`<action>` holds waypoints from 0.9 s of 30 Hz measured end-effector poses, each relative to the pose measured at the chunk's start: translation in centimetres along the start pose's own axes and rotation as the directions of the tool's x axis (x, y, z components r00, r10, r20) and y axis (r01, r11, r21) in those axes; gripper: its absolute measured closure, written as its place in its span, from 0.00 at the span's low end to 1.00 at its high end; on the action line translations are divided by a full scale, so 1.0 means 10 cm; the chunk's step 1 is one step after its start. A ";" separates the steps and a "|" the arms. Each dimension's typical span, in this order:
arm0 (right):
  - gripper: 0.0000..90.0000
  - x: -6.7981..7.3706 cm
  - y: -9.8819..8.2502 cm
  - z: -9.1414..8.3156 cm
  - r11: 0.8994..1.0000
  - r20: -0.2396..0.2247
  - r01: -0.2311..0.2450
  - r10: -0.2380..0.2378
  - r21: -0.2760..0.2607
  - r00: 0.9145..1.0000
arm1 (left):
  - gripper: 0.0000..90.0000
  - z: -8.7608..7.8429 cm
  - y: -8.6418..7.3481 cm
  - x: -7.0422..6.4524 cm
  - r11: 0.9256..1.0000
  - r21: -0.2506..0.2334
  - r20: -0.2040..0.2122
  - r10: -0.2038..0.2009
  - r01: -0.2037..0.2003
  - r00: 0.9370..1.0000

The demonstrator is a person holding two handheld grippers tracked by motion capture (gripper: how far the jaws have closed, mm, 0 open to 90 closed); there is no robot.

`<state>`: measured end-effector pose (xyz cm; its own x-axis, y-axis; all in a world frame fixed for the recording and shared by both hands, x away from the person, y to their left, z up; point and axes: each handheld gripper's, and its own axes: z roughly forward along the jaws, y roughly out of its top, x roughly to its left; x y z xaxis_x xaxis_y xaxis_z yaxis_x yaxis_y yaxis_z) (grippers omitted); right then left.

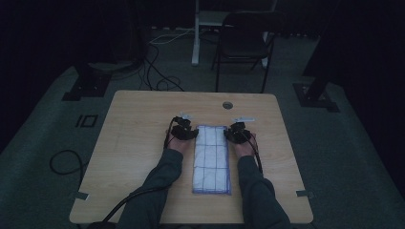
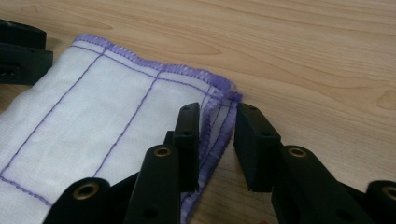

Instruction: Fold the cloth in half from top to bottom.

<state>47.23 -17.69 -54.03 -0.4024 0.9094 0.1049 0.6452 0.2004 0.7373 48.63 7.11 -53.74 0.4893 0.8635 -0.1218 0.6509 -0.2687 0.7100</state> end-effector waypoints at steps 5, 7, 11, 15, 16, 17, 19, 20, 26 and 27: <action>0.79 -0.02 0.00 -0.03 1.000 0.004 -0.002 0.002 -0.012 1.000 | 0.64 0.04 0.04 -0.03 1.000 -0.012 0.001 -0.022 0.022 1.000; 0.79 -0.04 0.01 -0.05 1.000 0.003 -0.005 0.005 -0.016 1.000 | 0.64 0.04 0.06 -0.04 1.000 -0.022 0.004 -0.021 0.021 1.000; 0.78 -0.06 0.01 -0.06 1.000 0.003 -0.011 0.011 -0.020 1.000 | 0.63 0.08 0.09 -0.09 1.000 -0.007 -0.027 -0.010 0.009 1.000; 0.74 -0.05 0.02 -0.03 0.999 -0.008 -0.035 0.035 -0.030 0.999 | 0.63 0.11 0.08 -0.11 1.000 -0.004 -0.053 0.015 -0.015 0.998; 0.72 -0.04 0.03 -0.03 0.999 -0.008 -0.038 0.037 -0.031 0.999 | 0.64 0.12 0.08 -0.11 1.000 -0.007 -0.057 0.026 -0.026 0.998; 0.70 -0.03 0.05 -0.02 0.999 -0.011 -0.036 0.036 -0.032 0.999 | 0.64 0.11 0.07 -0.12 0.999 -0.008 -0.060 0.035 -0.036 0.998; 0.67 0.00 0.08 0.00 0.999 -0.006 -0.032 0.032 -0.031 0.999 | 0.65 0.11 0.06 -0.12 0.999 -0.011 -0.066 0.041 -0.042 0.997; 0.66 0.00 0.09 0.01 0.999 -0.002 -0.032 0.032 -0.026 0.999 | 0.65 0.11 0.06 -0.13 0.999 -0.011 -0.070 0.040 -0.041 0.997; 0.62 0.02 0.10 0.11 1.000 0.029 -0.024 0.023 0.020 0.999 | 0.71 0.11 0.09 -0.16 0.999 0.013 -0.072 0.044 -0.043 0.996; 0.62 0.03 0.10 0.11 1.000 0.034 -0.019 0.019 0.017 0.999 | 0.73 0.12 0.09 -0.16 0.999 0.015 -0.070 0.043 -0.042 0.997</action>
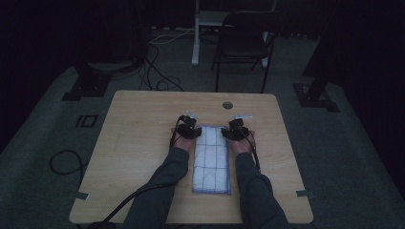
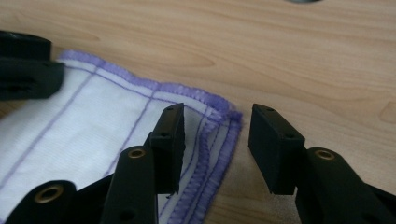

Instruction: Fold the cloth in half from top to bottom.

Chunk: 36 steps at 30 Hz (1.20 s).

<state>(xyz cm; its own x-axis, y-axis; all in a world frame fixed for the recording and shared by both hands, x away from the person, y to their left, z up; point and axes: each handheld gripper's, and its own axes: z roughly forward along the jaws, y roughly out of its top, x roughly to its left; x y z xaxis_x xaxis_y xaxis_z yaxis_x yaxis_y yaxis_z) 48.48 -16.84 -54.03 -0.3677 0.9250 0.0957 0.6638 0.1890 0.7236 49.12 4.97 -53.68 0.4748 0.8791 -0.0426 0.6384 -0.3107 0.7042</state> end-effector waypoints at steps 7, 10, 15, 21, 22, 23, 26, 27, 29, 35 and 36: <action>0.70 0.06 0.00 0.01 0.999 0.007 0.033 -0.033 0.001 0.999 | 0.84 -0.01 0.00 -0.01 1.000 0.012 0.038 -0.012 0.012 0.999; 0.78 0.06 0.01 0.01 1.000 -0.007 0.024 -0.024 0.010 1.000 | 0.91 -0.01 0.00 0.00 0.999 0.020 0.068 -0.046 0.045 0.997; 0.93 0.09 0.03 0.01 1.000 -0.034 -0.001 0.002 0.028 0.999 | 0.95 -0.02 0.01 -0.03 0.998 0.034 0.075 -0.061 0.059 0.995; 0.96 0.04 0.03 -0.01 0.999 -0.061 -0.031 0.033 0.037 0.998 | 0.97 -0.04 0.03 0.03 0.997 0.049 0.102 -0.072 0.067 0.992; 0.96 0.02 0.03 -0.01 0.999 -0.072 -0.031 0.034 0.035 0.997 | 0.97 -0.05 0.04 0.05 0.996 0.044 0.111 -0.076 0.071 0.991; 0.96 0.01 0.03 -0.02 0.999 -0.083 -0.037 0.040 0.033 0.996 | 0.97 -0.07 0.05 0.06 0.997 0.036 0.116 -0.078 0.074 0.990; 0.96 -0.02 0.06 -0.06 0.999 -0.093 -0.035 0.037 0.020 0.995 | 0.98 -0.12 0.10 0.05 0.998 0.017 0.121 -0.062 0.061 0.991; 0.96 -0.02 0.06 -0.07 0.999 -0.090 -0.033 0.034 0.016 0.995 | 0.98 -0.14 0.12 0.05 0.998 0.010 0.123 -0.058 0.058 0.991; 0.96 -0.02 0.08 -0.09 0.999 -0.091 -0.031 0.032 0.010 0.995 | 0.98 -0.17 0.15 0.05 0.998 -0.005 0.131 -0.055 0.056 0.990; 0.96 -0.04 0.13 -0.17 0.999 -0.105 -0.029 0.026 -0.025 0.994 | 0.98 -0.24 0.18 0.11 0.995 -0.036 0.168 -0.081 0.088 0.982; 0.96 -0.04 0.14 -0.18 0.999 -0.111 -0.031 0.028 -0.030 0.993 | 0.98 -0.25 0.19 0.11 0.995 -0.041 0.170 -0.080 0.088 0.982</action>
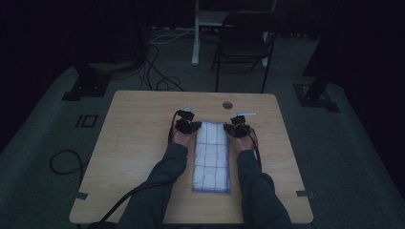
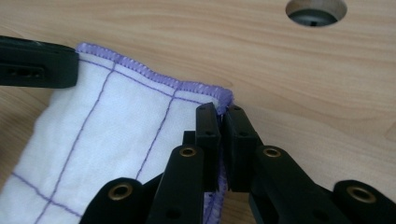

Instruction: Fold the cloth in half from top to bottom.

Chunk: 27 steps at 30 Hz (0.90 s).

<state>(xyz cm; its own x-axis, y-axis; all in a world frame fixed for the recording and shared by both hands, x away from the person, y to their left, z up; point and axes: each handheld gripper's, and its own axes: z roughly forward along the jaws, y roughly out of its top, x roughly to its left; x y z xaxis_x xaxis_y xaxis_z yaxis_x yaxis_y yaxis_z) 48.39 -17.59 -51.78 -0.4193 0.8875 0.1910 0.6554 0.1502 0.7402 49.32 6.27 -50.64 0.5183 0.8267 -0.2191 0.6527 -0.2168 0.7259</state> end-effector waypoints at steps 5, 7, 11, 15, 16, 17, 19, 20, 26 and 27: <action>0.96 0.02 0.05 -0.07 1.000 -0.007 0.018 -0.018 -0.023 1.000 | 0.98 -0.08 0.03 0.00 1.000 -0.026 0.014 0.014 -0.014 1.000; 0.96 0.03 0.06 -0.11 0.999 -0.011 0.022 -0.022 -0.033 1.000 | 0.98 -0.12 0.04 0.00 0.999 -0.036 0.025 0.014 -0.013 1.000; 0.96 0.06 0.10 -0.17 0.998 -0.017 0.036 -0.037 -0.052 0.999 | 0.98 -0.20 0.07 0.00 0.998 -0.055 0.031 0.031 -0.029 0.999; 0.96 0.10 0.14 -0.22 0.996 -0.023 0.055 -0.056 -0.074 0.998 | 0.98 -0.26 0.12 0.01 0.997 -0.063 0.020 0.041 -0.040 0.999; 0.96 0.11 0.15 -0.23 0.995 -0.024 0.061 -0.063 -0.079 0.998 | 0.98 -0.28 0.13 0.02 0.997 -0.066 0.022 0.041 -0.040 0.999; 0.96 0.12 0.16 -0.24 0.994 -0.020 0.068 -0.070 -0.080 0.997 | 0.98 -0.29 0.14 0.02 0.997 -0.070 0.024 0.041 -0.039 0.999; 0.96 0.13 0.18 -0.24 0.994 -0.020 0.072 -0.074 -0.078 0.997 | 0.98 -0.31 0.16 0.01 0.997 -0.078 0.034 0.031 -0.028 0.999; 0.96 0.13 0.18 -0.25 0.994 -0.019 0.072 -0.074 -0.082 0.997 | 0.98 -0.33 0.16 0.01 0.996 -0.084 0.041 0.024 -0.020 0.999; 0.96 0.14 0.17 -0.33 0.993 -0.046 0.064 -0.069 -0.101 0.997 | 0.97 -0.41 0.12 0.02 0.995 -0.096 0.068 0.015 -0.008 0.998; 0.96 0.16 0.15 -0.35 0.992 -0.047 0.074 -0.079 -0.101 0.996 | 0.97 -0.43 0.11 0.02 0.995 -0.095 0.072 0.021 -0.014 0.997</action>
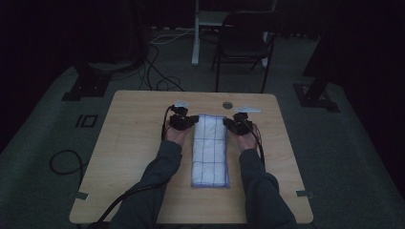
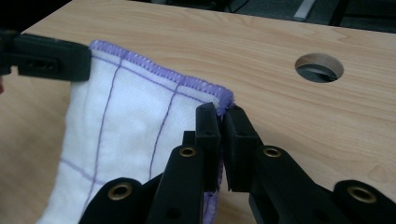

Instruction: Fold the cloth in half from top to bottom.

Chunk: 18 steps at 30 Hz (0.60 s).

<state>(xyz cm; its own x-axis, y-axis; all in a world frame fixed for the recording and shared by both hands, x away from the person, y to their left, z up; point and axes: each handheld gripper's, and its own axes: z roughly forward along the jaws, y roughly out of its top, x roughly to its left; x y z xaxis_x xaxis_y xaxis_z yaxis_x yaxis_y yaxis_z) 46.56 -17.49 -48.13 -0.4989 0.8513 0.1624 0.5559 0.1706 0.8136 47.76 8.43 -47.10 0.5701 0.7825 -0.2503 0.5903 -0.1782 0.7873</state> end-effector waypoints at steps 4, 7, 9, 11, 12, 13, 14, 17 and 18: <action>0.96 0.05 -0.04 -0.08 1.000 -0.007 0.019 -0.019 -0.012 1.000 | 0.97 -0.05 -0.04 -0.03 1.000 -0.010 0.006 0.004 -0.004 1.000; 0.96 0.09 -0.06 -0.14 0.999 -0.013 0.027 -0.027 -0.020 1.000 | 0.97 -0.10 -0.07 -0.05 1.000 -0.017 0.018 0.005 -0.004 1.000; 0.96 0.11 -0.08 -0.18 0.999 -0.019 0.037 -0.038 -0.030 0.999 | 0.97 -0.14 -0.09 -0.06 1.000 -0.022 0.021 0.008 -0.007 1.000; 0.96 0.13 -0.08 -0.21 0.998 -0.022 0.042 -0.043 -0.036 0.999 | 0.97 -0.17 -0.10 -0.08 1.000 -0.026 0.020 0.010 -0.010 1.000; 0.96 0.15 -0.09 -0.22 0.998 -0.024 0.045 -0.046 -0.038 0.999 | 0.97 -0.20 -0.11 -0.09 1.000 -0.027 0.022 0.010 -0.010 1.000; 0.96 0.16 -0.09 -0.24 0.998 -0.024 0.051 -0.052 -0.041 0.998 | 0.97 -0.21 -0.11 -0.10 1.000 -0.028 0.024 0.011 -0.011 1.000; 0.96 0.17 -0.10 -0.25 0.998 -0.025 0.052 -0.053 -0.043 0.998 | 0.97 -0.24 -0.12 -0.12 0.999 -0.030 0.024 0.017 -0.016 1.000; 0.96 0.18 -0.10 -0.31 0.997 -0.030 0.056 -0.058 -0.054 0.998 | 0.97 -0.29 -0.12 -0.16 0.999 -0.037 0.031 0.033 -0.032 0.999; 0.96 0.19 -0.11 -0.33 0.997 -0.032 0.055 -0.057 -0.054 0.998 | 0.97 -0.31 -0.12 -0.18 0.999 -0.040 0.033 0.037 -0.036 0.999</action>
<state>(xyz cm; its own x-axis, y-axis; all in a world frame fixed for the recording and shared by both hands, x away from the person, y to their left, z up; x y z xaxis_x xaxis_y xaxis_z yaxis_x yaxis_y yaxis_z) 42.84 -17.67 -46.85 -0.5510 0.8237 0.1338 0.4907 0.1902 0.8503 44.29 9.12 -45.80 0.6100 0.7553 -0.2395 0.5463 -0.1820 0.8176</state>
